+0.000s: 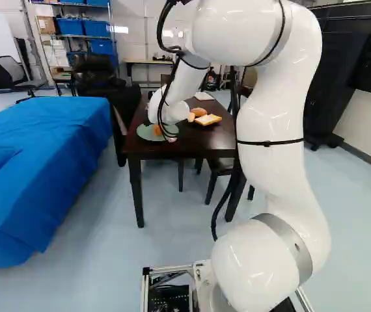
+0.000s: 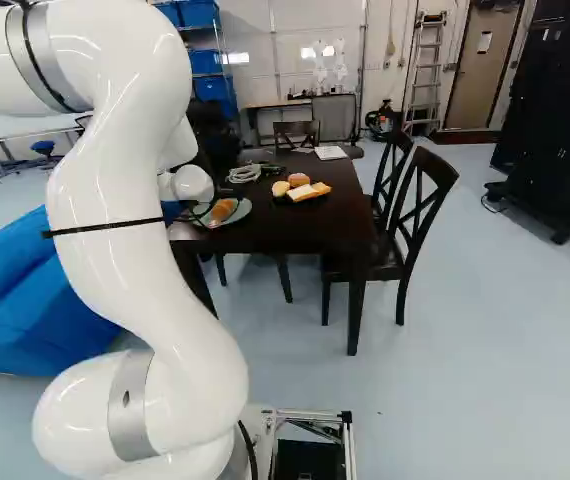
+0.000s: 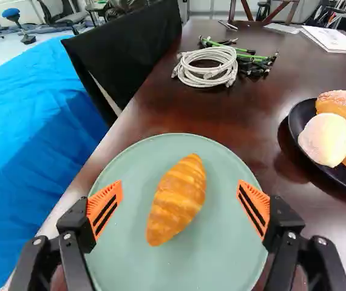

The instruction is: Move the croissant to the empty plate

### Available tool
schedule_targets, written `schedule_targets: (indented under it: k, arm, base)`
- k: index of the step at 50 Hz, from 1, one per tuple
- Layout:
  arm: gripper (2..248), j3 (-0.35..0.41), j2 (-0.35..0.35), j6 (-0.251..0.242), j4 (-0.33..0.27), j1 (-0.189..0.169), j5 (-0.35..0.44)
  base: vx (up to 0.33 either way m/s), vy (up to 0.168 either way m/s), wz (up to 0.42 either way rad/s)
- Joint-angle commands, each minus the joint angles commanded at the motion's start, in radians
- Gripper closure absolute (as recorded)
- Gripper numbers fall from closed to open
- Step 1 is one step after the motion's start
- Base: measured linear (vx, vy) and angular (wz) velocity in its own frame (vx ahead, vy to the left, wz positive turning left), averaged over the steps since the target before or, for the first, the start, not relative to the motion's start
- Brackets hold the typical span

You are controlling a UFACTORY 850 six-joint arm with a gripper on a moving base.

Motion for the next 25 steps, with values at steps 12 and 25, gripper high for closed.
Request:
schedule_targets:
  k: [12, 25]
  arm:
    - [3, 0.012, 0.034, 0.0, 0.004, -0.012, -0.018]
    - [3, 0.029, 0.073, 0.0, 0.014, -0.033, -0.027]
  base:
    - [0.0, 0.0, 0.0]
    - [0.0, 0.0, 0.0]
